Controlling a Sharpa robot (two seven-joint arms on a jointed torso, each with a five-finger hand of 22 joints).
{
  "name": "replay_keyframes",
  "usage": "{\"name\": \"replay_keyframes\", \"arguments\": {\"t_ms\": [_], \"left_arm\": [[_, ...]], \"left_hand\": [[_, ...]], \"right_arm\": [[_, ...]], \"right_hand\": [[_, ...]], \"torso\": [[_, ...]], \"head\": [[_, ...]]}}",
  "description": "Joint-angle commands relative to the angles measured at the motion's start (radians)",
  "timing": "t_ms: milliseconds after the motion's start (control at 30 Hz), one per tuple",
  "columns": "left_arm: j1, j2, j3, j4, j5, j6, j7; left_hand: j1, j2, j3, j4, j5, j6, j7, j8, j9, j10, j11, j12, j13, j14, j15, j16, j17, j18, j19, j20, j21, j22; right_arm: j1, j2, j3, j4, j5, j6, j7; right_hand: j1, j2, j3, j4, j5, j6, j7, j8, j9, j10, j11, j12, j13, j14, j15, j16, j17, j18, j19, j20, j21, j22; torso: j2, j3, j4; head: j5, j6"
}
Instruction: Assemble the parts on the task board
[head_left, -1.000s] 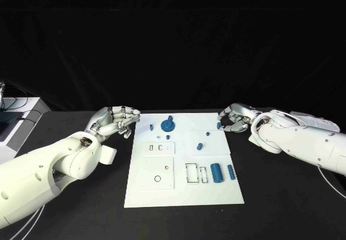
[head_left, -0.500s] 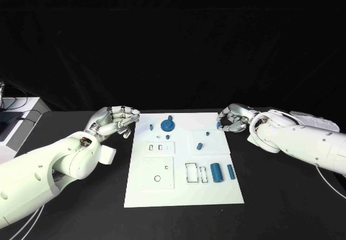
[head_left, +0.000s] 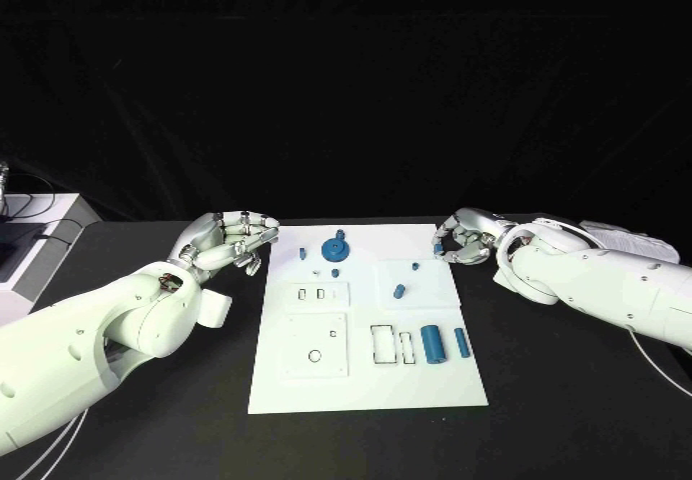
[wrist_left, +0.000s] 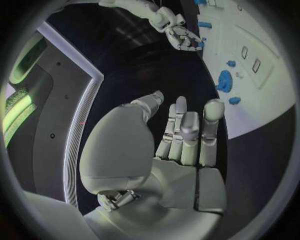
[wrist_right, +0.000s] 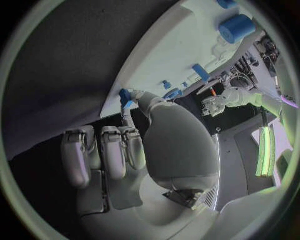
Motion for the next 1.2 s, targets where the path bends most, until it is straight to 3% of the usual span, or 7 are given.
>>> {"name": "replay_keyframes", "arguments": {"t_ms": [33,333,633,867,1200], "left_arm": [[0.000,0.001,0.001,0.001,0.003,-0.001,0.009],[0.000,0.000,0.001,0.000,0.003,-0.002,0.009],[0.000,0.000,0.001,-0.002,0.004,-0.001,0.009],[0.000,0.000,0.001,-0.004,0.004,-0.002,0.009],[0.000,0.003,0.001,-0.005,0.006,-0.002,0.005]], "left_hand": [[0.011,0.001,0.003,-0.005,0.000,-0.006,-0.001,-0.001,-0.001,-0.004,0.000,0.006,0.001,0.004,0.001,0.003,0.001,0.010,0.009,0.000,0.006,0.001],[0.011,0.002,0.003,-0.004,0.000,-0.006,-0.001,-0.001,-0.001,-0.005,0.000,0.008,0.002,0.004,0.001,0.004,0.000,0.011,0.009,0.000,0.007,0.001],[0.011,0.002,0.003,-0.004,0.000,-0.006,-0.001,-0.001,-0.001,-0.005,0.000,0.008,0.002,0.004,0.001,0.004,0.000,0.011,0.009,0.000,0.007,0.001],[0.010,0.003,0.004,-0.004,0.000,-0.006,-0.001,-0.001,-0.002,-0.006,0.000,0.009,0.002,0.005,0.001,0.005,0.001,0.010,0.011,0.000,0.008,0.003],[0.010,0.004,0.003,-0.003,0.000,-0.006,-0.001,-0.001,-0.002,-0.007,0.000,0.010,0.002,0.006,0.001,0.007,0.003,0.009,0.013,0.000,0.010,0.006]], "right_arm": [[-0.002,0.001,-0.001,-0.002,-0.015,0.019,-0.008],[-0.002,0.001,-0.001,-0.005,-0.016,-0.034,-0.007],[0.000,-0.001,0.002,0.026,-0.015,-0.139,-0.004],[0.021,-0.004,0.007,0.093,-0.031,-0.171,-0.044],[0.039,0.030,0.007,0.214,-0.042,-0.184,-0.134]], "right_hand": [[-0.006,0.010,0.005,0.004,0.006,0.008,-0.002,0.007,0.001,0.104,-0.010,0.002,0.263,0.103,-0.008,0.005,0.249,-0.005,0.086,-0.008,-0.003,0.238],[-0.004,0.028,0.024,0.005,0.008,0.019,-0.007,0.013,0.003,0.104,-0.015,0.002,0.263,0.104,-0.012,0.005,0.251,-0.007,0.089,-0.013,0.001,0.242],[-0.010,0.033,0.029,0.008,-0.003,0.029,-0.011,0.019,0.006,0.104,-0.019,0.002,0.263,0.104,-0.013,0.006,0.255,-0.010,0.096,-0.015,0.012,0.251],[-0.013,0.032,0.029,0.008,-0.008,0.035,-0.013,0.024,0.008,0.104,-0.021,0.002,0.263,0.105,-0.013,0.007,0.258,-0.011,0.098,-0.015,0.016,0.254],[-0.017,0.030,0.028,0.009,-0.012,0.038,-0.014,0.026,0.009,0.104,-0.023,0.002,0.263,0.104,-0.012,0.006,0.253,-0.012,0.101,-0.015,0.020,0.257]], "torso": [[-0.001,0.0000,0.0004],[-0.001,-0.0002,-0.0007],[-0.002,-0.0003,0.0001],[-0.004,-0.0024,-0.0008],[-0.014,-0.0104,-0.0016]], "head": [[-0.001,0.000],[0.001,0.001],[0.000,0.003],[0.003,0.005],[0.013,0.005]]}}
